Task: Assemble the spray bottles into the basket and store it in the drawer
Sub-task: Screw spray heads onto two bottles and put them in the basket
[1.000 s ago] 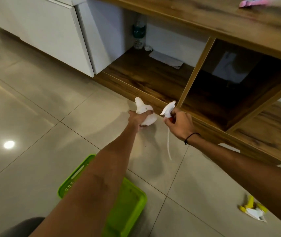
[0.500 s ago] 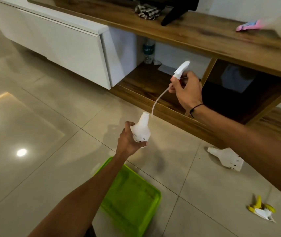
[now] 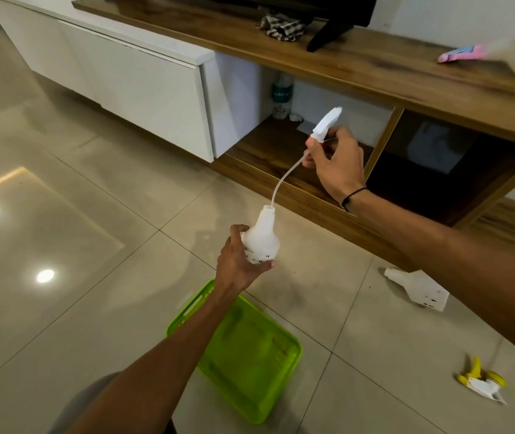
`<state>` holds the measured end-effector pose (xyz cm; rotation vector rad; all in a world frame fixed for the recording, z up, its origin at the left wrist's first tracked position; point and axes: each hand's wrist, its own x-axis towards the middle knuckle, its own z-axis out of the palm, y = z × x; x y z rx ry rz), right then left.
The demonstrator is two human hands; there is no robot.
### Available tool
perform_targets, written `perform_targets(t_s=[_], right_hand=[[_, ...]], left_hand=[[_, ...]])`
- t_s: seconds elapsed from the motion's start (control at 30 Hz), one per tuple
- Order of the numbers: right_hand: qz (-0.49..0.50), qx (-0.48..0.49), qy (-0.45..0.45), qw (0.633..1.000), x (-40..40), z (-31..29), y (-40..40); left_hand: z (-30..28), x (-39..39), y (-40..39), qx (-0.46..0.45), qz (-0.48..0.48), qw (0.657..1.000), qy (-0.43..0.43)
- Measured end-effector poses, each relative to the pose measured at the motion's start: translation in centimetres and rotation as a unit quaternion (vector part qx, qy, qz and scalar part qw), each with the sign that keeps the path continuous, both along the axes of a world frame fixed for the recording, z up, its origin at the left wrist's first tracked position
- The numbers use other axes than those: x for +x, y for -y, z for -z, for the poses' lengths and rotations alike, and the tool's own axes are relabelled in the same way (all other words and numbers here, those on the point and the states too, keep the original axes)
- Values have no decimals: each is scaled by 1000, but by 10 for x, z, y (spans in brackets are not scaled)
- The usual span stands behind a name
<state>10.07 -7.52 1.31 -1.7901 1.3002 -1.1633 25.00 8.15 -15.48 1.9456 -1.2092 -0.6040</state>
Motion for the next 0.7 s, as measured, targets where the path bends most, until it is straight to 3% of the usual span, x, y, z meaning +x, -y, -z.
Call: perform_targets(t_s=[0.47,0.7], right_hand=[[-180,178,-31,967,16,57,-30],[-223,191,-35,955,8,80,-30]], left_hand=[[-18,12,-7,-27,20,999,26],[-13,25,-14,-22,76,997,22]])
